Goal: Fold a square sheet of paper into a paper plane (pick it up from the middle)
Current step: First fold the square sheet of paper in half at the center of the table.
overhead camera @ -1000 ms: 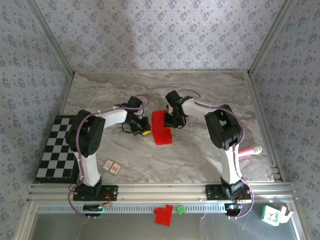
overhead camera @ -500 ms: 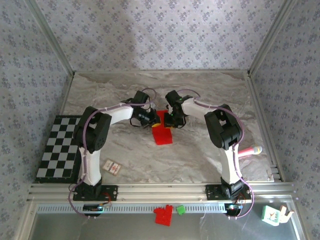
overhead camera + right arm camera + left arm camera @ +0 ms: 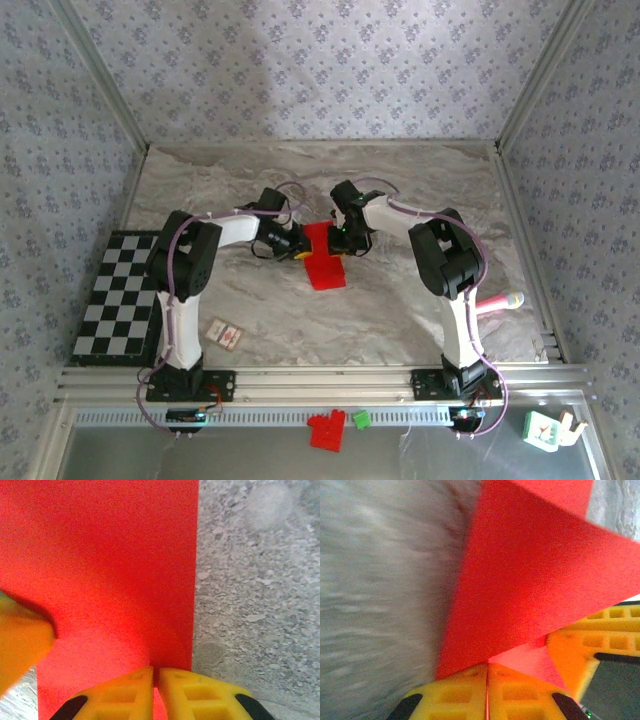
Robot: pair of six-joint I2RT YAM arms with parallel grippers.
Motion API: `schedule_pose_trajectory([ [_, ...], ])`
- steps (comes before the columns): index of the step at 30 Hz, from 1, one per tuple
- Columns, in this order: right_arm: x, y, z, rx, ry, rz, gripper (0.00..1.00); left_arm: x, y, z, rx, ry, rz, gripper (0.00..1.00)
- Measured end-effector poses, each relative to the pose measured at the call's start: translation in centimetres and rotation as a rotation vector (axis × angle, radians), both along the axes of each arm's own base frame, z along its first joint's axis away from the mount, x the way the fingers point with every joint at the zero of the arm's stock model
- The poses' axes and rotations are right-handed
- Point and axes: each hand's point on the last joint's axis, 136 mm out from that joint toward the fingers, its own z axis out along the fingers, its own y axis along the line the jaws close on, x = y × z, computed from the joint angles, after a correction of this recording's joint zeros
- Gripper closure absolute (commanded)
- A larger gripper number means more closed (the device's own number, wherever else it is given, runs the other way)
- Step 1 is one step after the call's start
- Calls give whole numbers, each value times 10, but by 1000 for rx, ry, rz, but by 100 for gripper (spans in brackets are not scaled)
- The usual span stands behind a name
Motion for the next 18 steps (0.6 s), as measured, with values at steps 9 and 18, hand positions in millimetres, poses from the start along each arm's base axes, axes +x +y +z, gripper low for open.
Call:
schedule_pose_trajectory([
  [9, 0, 0, 0, -3, -3, 4, 85, 15, 25, 24, 32, -90, 62, 93],
  [18, 0, 0, 0, -3, -2, 4, 85, 9, -25, 30, -59, -113, -7, 93],
])
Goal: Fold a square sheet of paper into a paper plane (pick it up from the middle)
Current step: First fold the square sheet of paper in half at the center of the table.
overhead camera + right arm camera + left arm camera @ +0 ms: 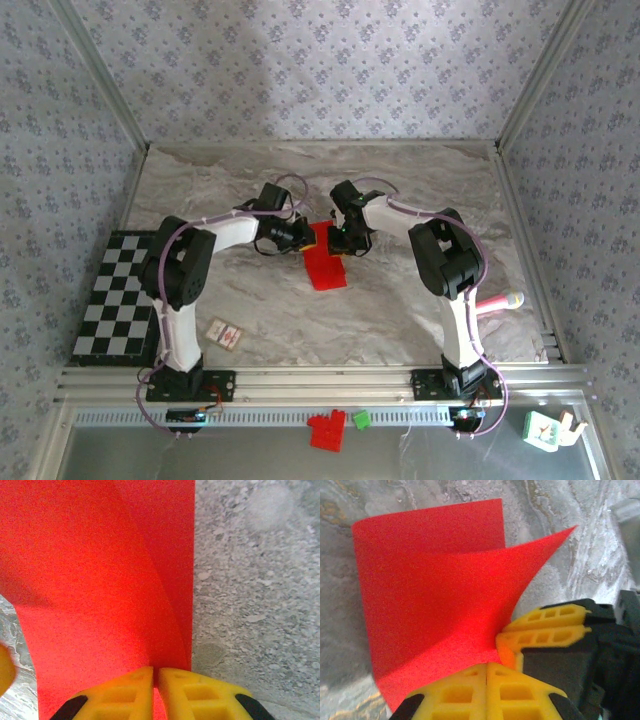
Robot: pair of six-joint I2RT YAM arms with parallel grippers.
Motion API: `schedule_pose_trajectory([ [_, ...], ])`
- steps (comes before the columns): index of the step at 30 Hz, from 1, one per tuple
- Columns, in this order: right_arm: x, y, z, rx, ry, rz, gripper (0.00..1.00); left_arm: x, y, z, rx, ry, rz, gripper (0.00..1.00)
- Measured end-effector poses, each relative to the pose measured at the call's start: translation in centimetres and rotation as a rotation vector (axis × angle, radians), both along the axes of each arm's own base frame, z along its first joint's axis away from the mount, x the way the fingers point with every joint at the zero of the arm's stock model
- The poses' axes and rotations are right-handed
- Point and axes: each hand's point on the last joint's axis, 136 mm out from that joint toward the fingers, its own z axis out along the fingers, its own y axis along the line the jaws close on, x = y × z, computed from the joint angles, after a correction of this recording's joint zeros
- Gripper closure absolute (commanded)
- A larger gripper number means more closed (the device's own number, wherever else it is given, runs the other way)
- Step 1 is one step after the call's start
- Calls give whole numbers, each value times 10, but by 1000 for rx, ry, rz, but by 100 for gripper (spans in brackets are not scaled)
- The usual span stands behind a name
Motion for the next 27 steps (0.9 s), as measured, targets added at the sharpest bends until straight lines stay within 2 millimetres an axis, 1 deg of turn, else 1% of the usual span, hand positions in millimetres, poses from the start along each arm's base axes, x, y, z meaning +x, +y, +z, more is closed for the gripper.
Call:
schedule_pose_trajectory([
  [5, 0, 0, 0, 0, 0, 1, 85, 10, 7, -27, 42, 42, 33, 93],
  [11, 0, 0, 0, -1, -2, 7, 85, 18, 20, -29, 53, 51, 60, 93],
  [17, 0, 0, 0, -1, -1, 7, 86, 31, 46, -28, 80, 70, 112, 93],
  [21, 0, 0, 0, -1, -1, 6, 85, 39, 60, -24, 102, 57, 145, 93],
  [23, 0, 0, -1, -2, 1, 6, 85, 42, 62, -15, 85, 36, 160, 93],
  [25, 0, 0, 0, -4, 4, 6, 85, 44, 60, -4, 59, 15, 168, 93],
  [27, 0, 0, 0, -6, 8, 6, 85, 45, 52, 7, 23, -14, 163, 93],
])
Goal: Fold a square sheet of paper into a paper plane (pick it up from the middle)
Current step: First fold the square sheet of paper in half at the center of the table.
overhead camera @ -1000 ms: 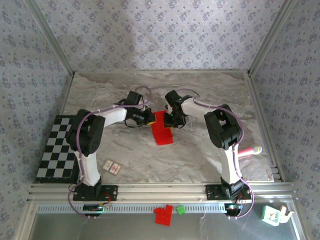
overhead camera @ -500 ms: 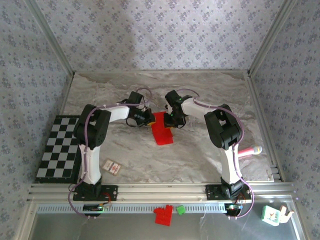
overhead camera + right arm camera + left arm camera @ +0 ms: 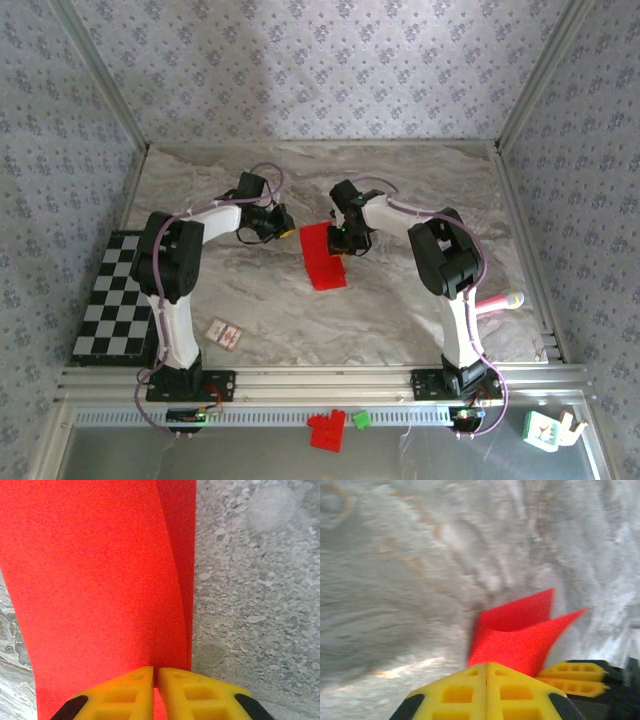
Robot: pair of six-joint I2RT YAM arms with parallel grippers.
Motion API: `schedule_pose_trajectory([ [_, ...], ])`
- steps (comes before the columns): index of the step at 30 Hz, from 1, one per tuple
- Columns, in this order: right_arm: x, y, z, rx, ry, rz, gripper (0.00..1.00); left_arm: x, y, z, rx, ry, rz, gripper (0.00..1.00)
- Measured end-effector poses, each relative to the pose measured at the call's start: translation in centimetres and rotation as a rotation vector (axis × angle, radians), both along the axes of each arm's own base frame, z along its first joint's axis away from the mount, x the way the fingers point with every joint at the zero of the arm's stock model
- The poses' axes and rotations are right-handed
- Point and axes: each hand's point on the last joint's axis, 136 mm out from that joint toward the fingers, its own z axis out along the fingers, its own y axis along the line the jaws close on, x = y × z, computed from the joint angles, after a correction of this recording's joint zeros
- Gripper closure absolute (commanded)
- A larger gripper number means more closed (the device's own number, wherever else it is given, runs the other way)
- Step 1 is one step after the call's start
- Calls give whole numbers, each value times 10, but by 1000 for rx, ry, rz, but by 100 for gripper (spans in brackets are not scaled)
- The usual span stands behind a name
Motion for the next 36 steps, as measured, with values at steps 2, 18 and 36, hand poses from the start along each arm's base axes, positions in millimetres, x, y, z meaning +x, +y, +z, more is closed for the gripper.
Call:
schedule_pose_trajectory([
  [2, 0, 0, 0, 0, 1, 0, 85, -1, -12, 6, -32, -16, -15, 93],
  [18, 0, 0, 0, -3, 5, 0, 86, 11, -27, -34, 33, 14, -64, 94],
  [36, -1, -1, -1, 4, 11, -14, 87, 22, 8, 5, 64, -37, 50, 93],
])
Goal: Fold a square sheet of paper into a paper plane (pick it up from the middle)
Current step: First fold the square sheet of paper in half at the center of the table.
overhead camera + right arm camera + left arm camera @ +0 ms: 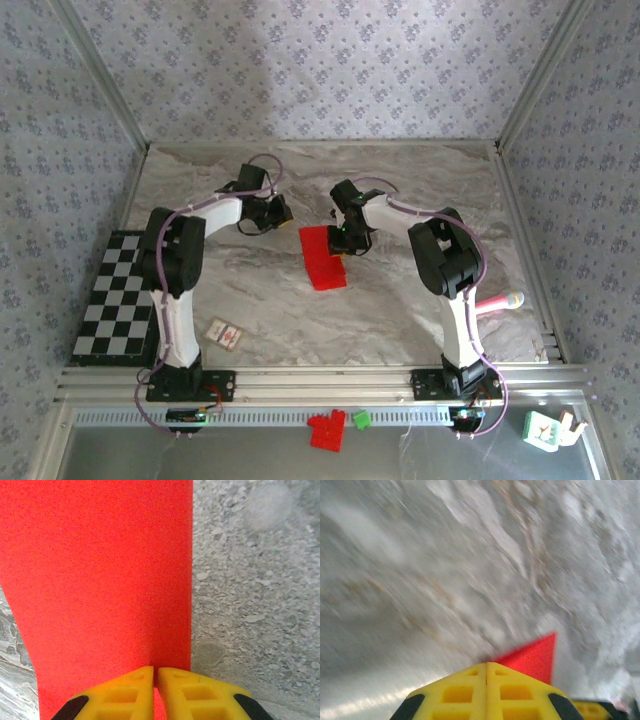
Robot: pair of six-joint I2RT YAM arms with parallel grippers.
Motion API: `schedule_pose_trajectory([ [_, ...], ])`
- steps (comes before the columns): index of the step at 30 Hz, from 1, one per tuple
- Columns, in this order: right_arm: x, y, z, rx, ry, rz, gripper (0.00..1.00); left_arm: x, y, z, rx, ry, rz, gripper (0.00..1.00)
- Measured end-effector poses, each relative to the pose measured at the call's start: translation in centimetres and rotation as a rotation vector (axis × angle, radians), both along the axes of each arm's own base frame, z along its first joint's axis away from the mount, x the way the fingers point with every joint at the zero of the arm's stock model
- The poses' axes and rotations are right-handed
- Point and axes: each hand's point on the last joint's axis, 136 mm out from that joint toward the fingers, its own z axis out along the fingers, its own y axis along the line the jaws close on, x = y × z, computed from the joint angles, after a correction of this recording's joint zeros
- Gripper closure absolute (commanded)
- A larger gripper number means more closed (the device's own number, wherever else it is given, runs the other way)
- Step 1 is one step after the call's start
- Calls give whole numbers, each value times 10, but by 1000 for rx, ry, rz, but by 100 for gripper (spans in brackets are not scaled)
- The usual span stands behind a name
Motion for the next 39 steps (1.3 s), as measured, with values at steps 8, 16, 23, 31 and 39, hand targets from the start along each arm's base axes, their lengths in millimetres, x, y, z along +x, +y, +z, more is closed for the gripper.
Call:
schedule_pose_trajectory([
  [8, 0, -1, -1, 16, 16, -29, 87, -94, -64, 0, -100, 150, -137, 94],
  [16, 0, -1, -1, 21, 20, -34, 87, -116, -68, -17, -88, 251, -164, 94],
  [23, 0, -1, -1, 23, 18, -35, 87, -139, -58, -42, -3, 320, -208, 94],
  [31, 0, -1, -1, 30, 21, -37, 87, -150, -42, -45, 13, 286, -246, 94],
  [39, -1, -2, -2, 29, 23, -37, 87, -161, -17, -25, 3, 339, -210, 93],
])
